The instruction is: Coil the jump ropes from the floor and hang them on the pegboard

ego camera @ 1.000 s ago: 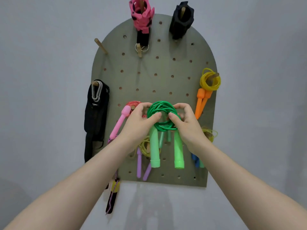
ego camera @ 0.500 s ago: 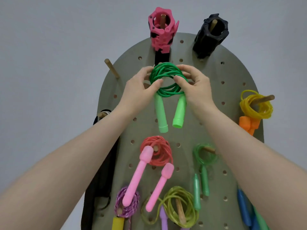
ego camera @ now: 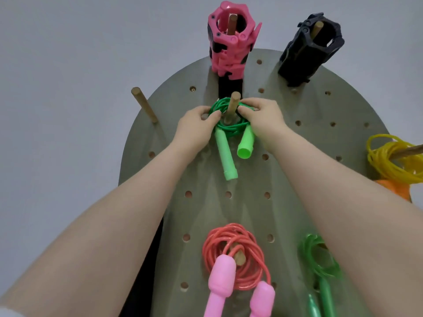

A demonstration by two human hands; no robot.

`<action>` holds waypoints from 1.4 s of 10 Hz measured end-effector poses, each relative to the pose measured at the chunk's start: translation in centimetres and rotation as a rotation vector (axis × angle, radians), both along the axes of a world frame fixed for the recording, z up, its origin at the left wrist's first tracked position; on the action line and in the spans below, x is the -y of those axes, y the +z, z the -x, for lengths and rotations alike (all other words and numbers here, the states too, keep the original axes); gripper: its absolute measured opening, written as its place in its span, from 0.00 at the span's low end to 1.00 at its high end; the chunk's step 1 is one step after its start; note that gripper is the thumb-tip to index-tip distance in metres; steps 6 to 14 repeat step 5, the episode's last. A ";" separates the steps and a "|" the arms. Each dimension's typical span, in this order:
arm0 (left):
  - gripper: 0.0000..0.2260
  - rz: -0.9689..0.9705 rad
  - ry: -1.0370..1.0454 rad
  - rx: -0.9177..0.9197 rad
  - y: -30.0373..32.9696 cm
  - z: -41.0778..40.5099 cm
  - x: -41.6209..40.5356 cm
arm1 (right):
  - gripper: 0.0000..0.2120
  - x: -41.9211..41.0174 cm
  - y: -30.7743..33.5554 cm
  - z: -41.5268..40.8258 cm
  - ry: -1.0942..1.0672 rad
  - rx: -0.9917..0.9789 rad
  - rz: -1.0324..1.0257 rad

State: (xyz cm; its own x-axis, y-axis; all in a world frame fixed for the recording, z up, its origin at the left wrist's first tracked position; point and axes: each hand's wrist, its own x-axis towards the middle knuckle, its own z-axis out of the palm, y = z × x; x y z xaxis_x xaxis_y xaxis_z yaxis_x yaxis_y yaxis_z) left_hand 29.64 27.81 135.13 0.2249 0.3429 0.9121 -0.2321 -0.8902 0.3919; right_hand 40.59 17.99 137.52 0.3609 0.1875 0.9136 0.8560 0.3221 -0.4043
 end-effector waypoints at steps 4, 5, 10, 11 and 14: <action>0.29 0.043 0.072 -0.086 -4.4 -1.5 1.6 | 0.31 0.9 -7.2 -0.4 -0.517 0.189 0.304; 0.29 0.102 0.010 -0.124 -7.5 -1.0 3.2 | 0.31 2.8 -11.1 0.2 -0.378 0.126 0.313; 0.29 0.102 0.010 -0.124 -7.5 -1.0 3.2 | 0.31 2.8 -11.1 0.2 -0.378 0.126 0.313; 0.29 0.102 0.010 -0.124 -7.5 -1.0 3.2 | 0.31 2.8 -11.1 0.2 -0.378 0.126 0.313; 0.29 0.102 0.010 -0.124 -7.5 -1.0 3.2 | 0.31 2.8 -11.1 0.2 -0.378 0.126 0.313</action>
